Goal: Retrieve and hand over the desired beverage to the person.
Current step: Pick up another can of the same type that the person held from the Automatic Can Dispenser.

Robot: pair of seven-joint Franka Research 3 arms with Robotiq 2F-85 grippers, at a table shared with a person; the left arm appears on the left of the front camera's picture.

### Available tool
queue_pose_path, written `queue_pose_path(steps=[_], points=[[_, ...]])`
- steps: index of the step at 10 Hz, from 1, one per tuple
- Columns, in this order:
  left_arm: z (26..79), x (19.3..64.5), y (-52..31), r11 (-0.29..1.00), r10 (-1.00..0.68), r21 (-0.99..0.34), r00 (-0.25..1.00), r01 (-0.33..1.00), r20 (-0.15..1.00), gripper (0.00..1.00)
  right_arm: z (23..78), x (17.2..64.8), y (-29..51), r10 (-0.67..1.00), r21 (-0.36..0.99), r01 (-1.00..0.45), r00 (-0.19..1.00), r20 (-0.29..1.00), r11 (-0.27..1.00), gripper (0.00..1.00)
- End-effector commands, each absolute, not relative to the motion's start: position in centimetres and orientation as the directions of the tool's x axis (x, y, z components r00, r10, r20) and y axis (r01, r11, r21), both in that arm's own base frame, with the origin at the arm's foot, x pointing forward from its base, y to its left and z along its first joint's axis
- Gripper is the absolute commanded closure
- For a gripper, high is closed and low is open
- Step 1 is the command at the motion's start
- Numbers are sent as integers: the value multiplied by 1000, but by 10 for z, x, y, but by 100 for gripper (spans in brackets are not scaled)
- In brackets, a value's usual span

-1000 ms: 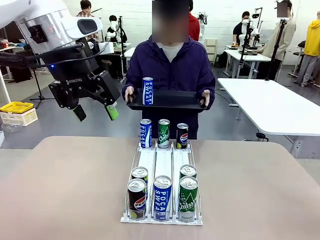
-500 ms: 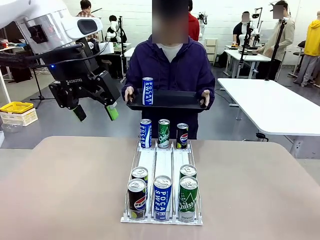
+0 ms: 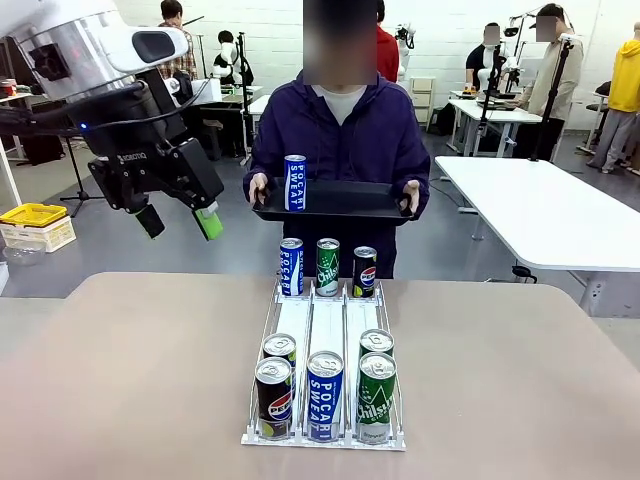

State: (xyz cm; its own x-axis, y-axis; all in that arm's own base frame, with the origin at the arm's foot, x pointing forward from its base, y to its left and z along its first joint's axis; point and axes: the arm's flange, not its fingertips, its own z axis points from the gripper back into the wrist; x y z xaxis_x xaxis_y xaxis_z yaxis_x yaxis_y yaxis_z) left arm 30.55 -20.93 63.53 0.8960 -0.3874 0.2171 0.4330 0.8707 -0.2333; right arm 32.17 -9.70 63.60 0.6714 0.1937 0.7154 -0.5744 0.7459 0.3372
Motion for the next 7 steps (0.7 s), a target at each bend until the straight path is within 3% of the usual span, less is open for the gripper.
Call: queue_pose_path(steps=[1, 6, 7], points=[[638, 304, -207, 869, -400, -222, 891, 443, 213, 0, 636, 325, -98, 188, 350, -597, 655, 732, 722, 0], [635, 305, -209, 870, -389, -234, 896, 434, 215, 0, 636, 325, -98, 188, 350, -597, 655, 732, 722, 0], [620, 311, -222, 902, -322, -236, 927, 362, 193, 0, 636, 325, -98, 188, 350, -597, 655, 732, 722, 0]])
